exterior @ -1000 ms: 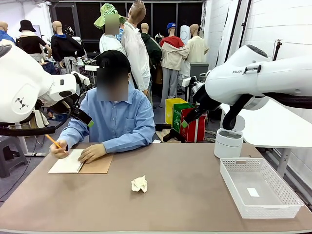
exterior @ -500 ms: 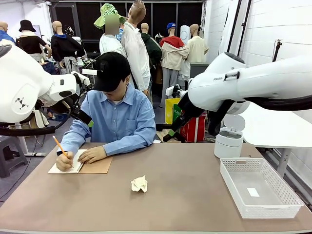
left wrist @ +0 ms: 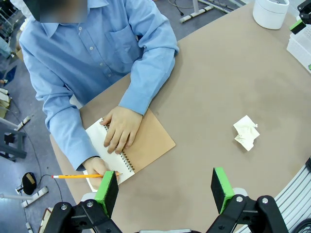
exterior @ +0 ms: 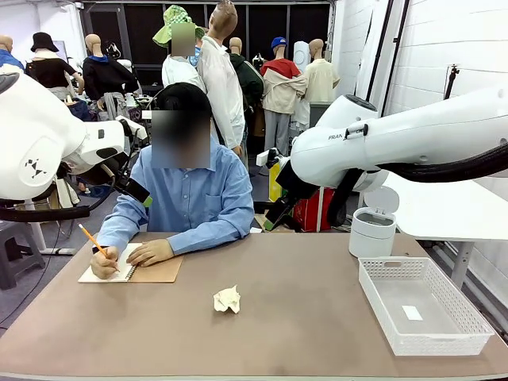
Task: Sort the paper based on its condition.
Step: If a person hands you a paper, place it in the Organizing basket , and if it's crumpled, put it in the Trash can.
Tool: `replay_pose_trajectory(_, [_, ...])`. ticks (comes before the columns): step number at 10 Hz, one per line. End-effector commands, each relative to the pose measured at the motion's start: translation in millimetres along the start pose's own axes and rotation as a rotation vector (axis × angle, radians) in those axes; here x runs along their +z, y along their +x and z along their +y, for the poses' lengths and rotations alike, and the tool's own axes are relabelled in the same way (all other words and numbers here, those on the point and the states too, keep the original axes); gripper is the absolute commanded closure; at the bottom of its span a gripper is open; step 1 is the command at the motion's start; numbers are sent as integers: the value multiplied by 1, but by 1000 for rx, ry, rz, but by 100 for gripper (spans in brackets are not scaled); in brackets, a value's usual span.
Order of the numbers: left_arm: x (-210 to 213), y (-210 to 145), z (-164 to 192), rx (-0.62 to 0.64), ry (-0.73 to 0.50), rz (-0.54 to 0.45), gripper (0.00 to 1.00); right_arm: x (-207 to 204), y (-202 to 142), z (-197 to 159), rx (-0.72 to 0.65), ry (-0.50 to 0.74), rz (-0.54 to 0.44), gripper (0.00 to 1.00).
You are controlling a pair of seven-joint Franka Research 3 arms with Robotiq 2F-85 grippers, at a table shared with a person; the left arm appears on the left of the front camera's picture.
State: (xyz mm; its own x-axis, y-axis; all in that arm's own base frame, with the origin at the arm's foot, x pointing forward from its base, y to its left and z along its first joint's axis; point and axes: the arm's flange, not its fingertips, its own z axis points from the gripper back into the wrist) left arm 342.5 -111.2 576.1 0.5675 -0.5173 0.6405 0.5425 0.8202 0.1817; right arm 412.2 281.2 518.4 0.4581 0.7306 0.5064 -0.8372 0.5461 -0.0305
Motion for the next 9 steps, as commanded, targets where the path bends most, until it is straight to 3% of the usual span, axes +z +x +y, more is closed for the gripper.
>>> replay_pose_trajectory(1, [1, 0, 1, 1, 1, -2, 0, 2, -2, 1, -1, 1, -3, 0])
replay_pose_trajectory(6, [1, 0, 1, 1, 1, -2, 0, 1, 1, 1, 2, -2, -2, 0])
replay_pose_trajectory(9, [1, 0, 1, 1, 1, -2, 0, -36, 13, 25, 13, -7, 57, 0])
